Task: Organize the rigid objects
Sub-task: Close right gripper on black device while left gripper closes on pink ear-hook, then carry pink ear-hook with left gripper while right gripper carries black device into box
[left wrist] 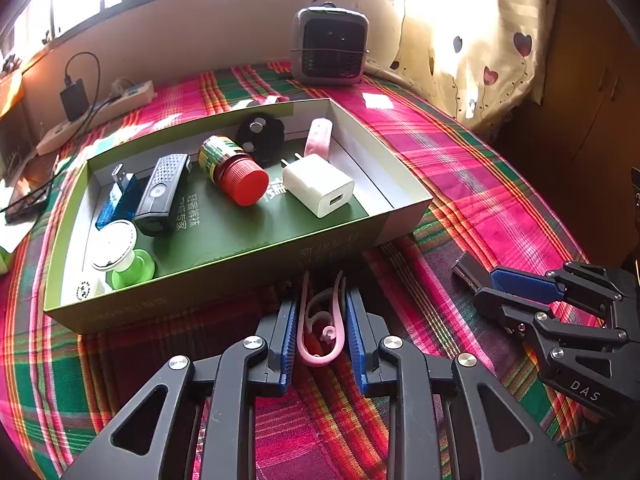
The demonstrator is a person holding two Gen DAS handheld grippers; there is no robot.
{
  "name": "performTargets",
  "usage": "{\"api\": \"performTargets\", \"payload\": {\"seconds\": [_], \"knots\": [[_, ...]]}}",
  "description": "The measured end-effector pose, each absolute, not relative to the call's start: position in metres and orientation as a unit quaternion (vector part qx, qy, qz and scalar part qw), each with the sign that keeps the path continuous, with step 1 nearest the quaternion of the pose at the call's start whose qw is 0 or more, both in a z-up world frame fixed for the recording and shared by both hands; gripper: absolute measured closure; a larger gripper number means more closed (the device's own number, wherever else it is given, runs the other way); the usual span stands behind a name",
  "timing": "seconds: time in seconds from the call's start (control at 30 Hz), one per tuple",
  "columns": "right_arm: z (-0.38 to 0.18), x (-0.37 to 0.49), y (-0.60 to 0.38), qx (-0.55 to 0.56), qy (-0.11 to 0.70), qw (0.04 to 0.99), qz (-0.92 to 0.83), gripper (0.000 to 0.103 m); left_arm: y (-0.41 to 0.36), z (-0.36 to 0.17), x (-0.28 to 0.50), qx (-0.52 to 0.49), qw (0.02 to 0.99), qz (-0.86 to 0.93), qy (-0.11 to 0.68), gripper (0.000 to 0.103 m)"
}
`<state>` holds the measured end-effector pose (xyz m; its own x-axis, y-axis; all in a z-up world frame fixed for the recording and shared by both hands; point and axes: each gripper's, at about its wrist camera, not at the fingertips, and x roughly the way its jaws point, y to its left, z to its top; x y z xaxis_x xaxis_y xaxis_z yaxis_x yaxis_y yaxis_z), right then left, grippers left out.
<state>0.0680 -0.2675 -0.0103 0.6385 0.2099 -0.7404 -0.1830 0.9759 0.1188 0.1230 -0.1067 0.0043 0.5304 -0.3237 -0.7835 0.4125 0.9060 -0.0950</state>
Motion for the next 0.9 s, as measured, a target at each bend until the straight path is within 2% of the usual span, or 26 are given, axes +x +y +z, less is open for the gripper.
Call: {"api": "performTargets", "payload": {"seconds": [0.9], "knots": [[-0.007, 0.06, -0.26, 0.014, 0.407, 0.907, 0.103, 0.079, -0.089, 0.009, 0.103, 0.024, 0.875, -0.211, 0.436, 0.081]]}}
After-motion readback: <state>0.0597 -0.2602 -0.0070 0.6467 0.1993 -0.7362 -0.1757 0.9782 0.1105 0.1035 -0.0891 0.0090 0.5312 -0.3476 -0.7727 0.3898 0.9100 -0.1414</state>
